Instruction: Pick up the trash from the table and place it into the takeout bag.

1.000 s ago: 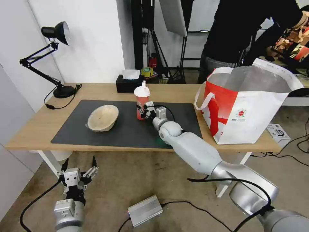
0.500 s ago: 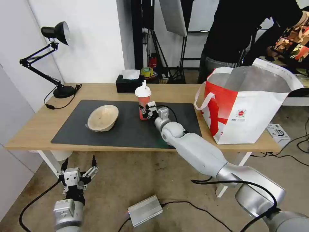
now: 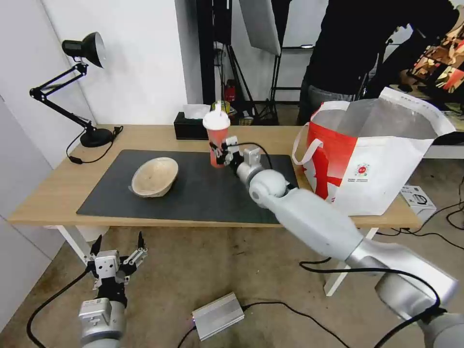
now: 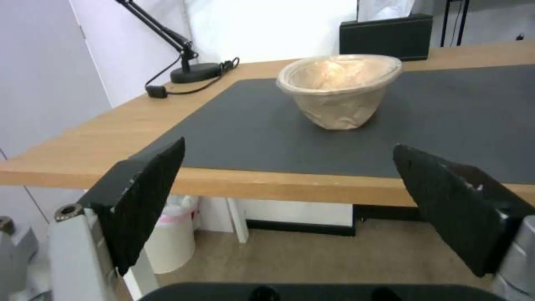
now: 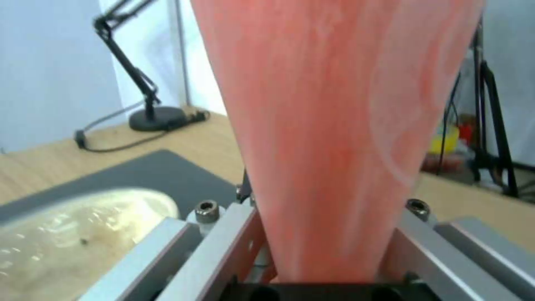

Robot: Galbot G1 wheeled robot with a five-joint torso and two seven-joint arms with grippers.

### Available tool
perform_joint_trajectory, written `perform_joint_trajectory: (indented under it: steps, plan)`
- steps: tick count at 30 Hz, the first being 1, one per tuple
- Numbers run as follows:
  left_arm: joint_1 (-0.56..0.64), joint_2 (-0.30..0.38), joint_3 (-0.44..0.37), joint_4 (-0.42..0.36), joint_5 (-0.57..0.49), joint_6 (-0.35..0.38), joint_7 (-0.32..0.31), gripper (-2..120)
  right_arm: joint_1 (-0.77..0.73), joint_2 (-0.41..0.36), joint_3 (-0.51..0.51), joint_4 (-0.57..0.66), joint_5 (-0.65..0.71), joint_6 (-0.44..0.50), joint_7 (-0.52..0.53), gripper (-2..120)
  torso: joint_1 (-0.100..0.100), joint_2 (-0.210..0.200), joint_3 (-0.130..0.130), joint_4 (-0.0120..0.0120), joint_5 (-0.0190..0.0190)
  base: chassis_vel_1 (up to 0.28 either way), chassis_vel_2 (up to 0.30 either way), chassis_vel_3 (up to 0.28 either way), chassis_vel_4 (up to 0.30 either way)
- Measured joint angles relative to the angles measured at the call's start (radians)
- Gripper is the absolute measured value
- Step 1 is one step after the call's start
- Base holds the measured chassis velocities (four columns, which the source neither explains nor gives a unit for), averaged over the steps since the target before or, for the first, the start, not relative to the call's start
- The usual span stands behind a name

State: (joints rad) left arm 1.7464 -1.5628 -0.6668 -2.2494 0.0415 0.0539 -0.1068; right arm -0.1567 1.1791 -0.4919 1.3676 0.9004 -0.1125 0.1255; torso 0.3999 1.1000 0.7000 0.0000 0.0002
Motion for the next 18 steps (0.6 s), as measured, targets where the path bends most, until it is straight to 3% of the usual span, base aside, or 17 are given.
perform_joint_trajectory:
  steps: [10, 18]
  plan:
    - [0.000, 0.008, -0.003, -0.011, -0.015, 0.003, 0.000, 100, 0.144, -0.138, -0.020, 0.147, 0.103, -0.066, -0.027, 7, 0.000, 0.000, 0.000, -0.0001, 0.0000, 0.000, 0.000, 0.000, 0.000]
    - [0.000, 0.014, -0.007, -0.016, -0.017, 0.004, 0.000, 100, 0.258, -0.219, -0.025, 0.179, 0.151, -0.099, -0.062, 7, 0.000, 0.000, 0.000, 0.0000, -0.0002, 0.000, 0.000, 0.000, 0.000]
